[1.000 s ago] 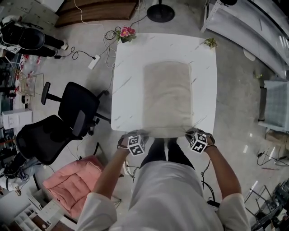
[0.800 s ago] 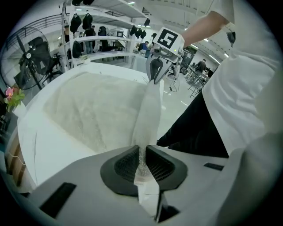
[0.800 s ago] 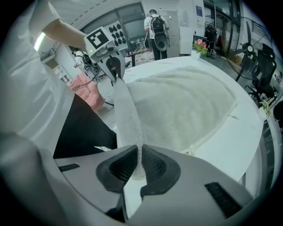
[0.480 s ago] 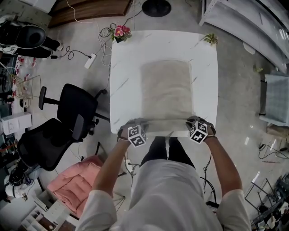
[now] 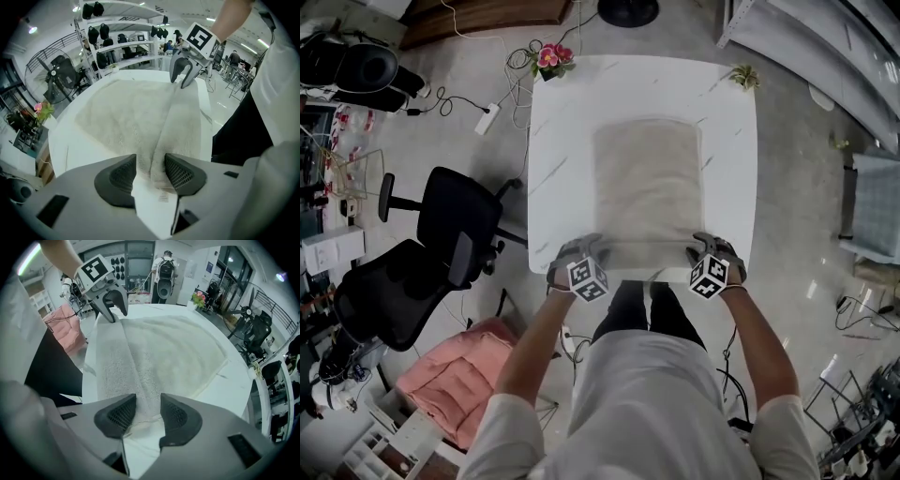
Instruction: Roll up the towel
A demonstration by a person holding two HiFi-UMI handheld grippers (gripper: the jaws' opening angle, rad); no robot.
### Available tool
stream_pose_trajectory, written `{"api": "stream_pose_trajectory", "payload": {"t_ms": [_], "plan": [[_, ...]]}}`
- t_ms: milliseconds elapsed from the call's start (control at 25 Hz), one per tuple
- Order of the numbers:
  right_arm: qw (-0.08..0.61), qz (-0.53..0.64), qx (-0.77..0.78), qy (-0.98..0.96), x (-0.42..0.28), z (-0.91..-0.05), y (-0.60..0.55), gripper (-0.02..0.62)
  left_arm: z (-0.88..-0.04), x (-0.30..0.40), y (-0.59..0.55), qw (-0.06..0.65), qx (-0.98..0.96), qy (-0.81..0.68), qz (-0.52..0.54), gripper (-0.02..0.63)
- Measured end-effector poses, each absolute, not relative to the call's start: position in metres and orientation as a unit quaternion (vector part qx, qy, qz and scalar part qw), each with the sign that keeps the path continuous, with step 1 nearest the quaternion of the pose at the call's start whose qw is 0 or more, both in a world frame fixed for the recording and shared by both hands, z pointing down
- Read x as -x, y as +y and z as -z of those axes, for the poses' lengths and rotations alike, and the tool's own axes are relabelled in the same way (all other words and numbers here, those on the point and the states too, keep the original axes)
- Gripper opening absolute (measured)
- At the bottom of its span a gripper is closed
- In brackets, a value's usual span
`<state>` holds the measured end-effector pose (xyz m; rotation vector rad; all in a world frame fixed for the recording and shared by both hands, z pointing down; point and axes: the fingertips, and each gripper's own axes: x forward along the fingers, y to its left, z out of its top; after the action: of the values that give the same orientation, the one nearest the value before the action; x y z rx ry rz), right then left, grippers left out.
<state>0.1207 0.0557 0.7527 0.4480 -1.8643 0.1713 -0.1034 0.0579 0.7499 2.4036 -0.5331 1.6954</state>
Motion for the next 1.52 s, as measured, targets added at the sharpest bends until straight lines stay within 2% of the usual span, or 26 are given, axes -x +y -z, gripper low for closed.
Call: {"api": "stream_pose_trajectory", "payload": {"t_ms": [320,520,760,840,960,1080,1200,1520], "plan": [[0.522,-0.067,-0.173,-0.832,-0.109,-0.71,0.079,0.156,-0.713,0.101,0.083,0.066,-0.819,-0.194,-0.535,0.204],[0.532,-0.077,-0.121,-0.834,-0.108,-0.723,0.117,0.143,-0.722,0.084,0.123,0.075,-0.825,-0.162,-0.537,0.186],[0.549,-0.056,-0.129,-0.824,-0.113,-0.745,0.125,0.143,-0.757,0.087,0.135,0.078,-0.804,-0.177,-0.562,0.184],[0.554,-0.038,-0.131,-0.821,-0.113,-0.751,0.122,0.141,-0.762,0.088,0.129,0.059,-0.797,-0.186,-0.571,0.164],[0.557,-0.01,-0.144,-0.818,-0.115,-0.756,0.113,0.135,-0.764,0.087,0.121,0.036,-0.79,-0.194,-0.58,0.099],[0.555,0.0,-0.152,-0.818,-0.115,-0.757,0.11,0.085,-0.764,0.087,0.123,0.038,-0.79,-0.195,-0.579,0.055],[0.55,-0.011,-0.147,-0.822,-0.115,-0.755,0.117,0.057,-0.764,0.089,0.134,0.046,-0.793,-0.191,-0.577,0.046],[0.55,-0.045,-0.108,-0.827,-0.118,-0.746,0.158,0.052,-0.756,0.09,0.18,0.074,-0.799,-0.151,-0.577,0.046]]}}
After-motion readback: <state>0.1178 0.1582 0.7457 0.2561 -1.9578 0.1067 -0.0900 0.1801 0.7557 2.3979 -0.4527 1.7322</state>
